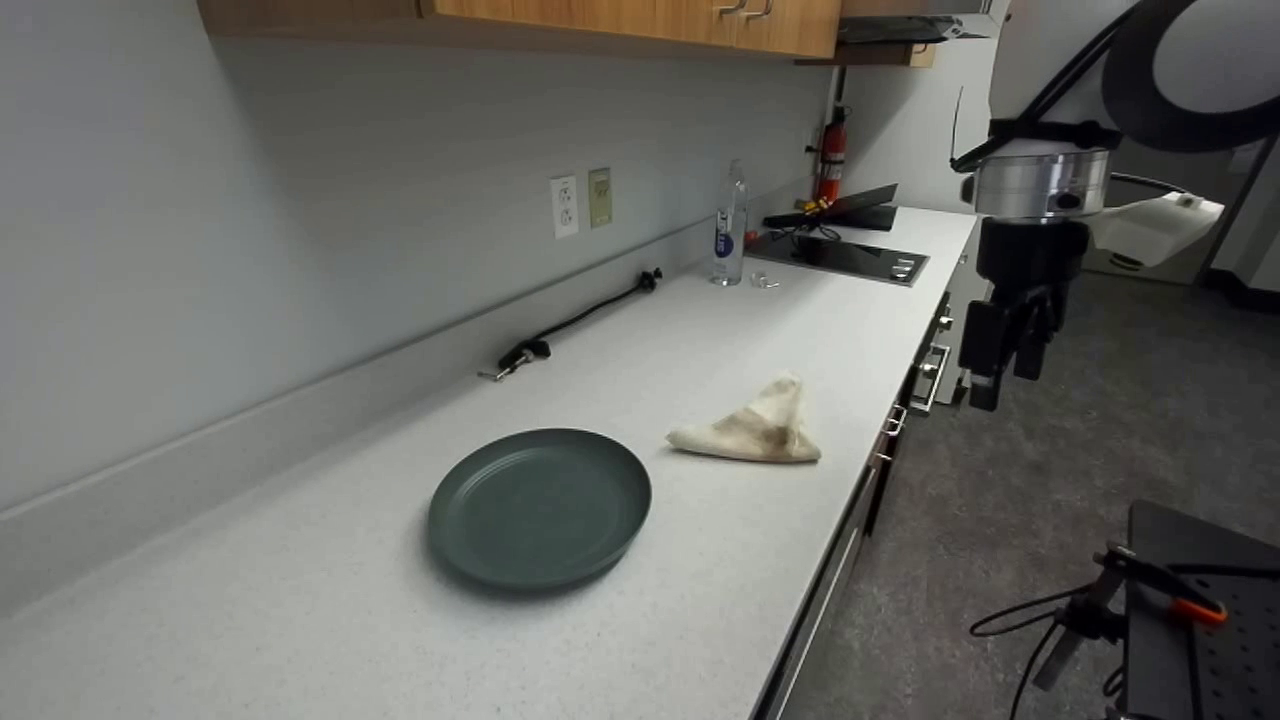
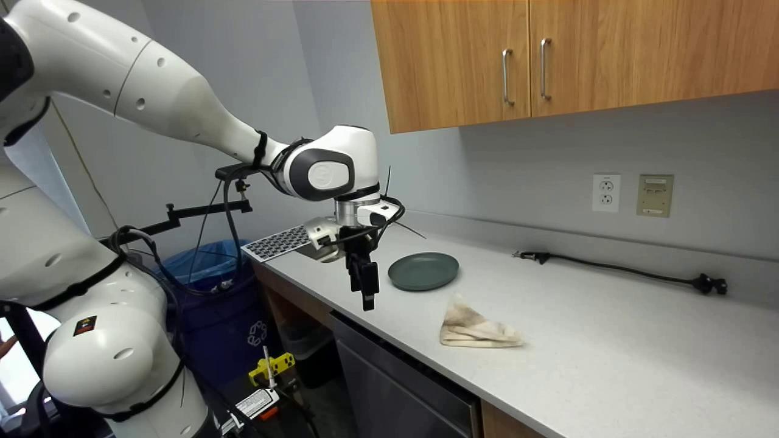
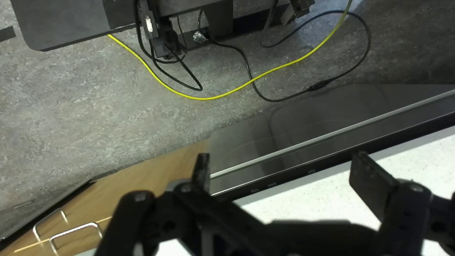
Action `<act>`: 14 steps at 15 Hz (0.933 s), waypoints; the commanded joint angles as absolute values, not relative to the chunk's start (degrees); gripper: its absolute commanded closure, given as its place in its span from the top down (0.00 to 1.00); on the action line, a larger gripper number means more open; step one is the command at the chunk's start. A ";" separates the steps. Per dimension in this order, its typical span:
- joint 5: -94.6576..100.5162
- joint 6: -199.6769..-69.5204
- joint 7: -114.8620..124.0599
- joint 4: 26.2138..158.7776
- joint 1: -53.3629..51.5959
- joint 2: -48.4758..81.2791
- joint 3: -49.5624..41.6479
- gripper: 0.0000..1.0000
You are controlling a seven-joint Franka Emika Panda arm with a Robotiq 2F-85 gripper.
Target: Unfold the towel
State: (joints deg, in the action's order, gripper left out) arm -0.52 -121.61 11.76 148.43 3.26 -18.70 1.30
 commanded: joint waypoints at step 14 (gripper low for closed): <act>11.38 -143.72 22.46 129.19 4.48 10.30 -4.56 1.00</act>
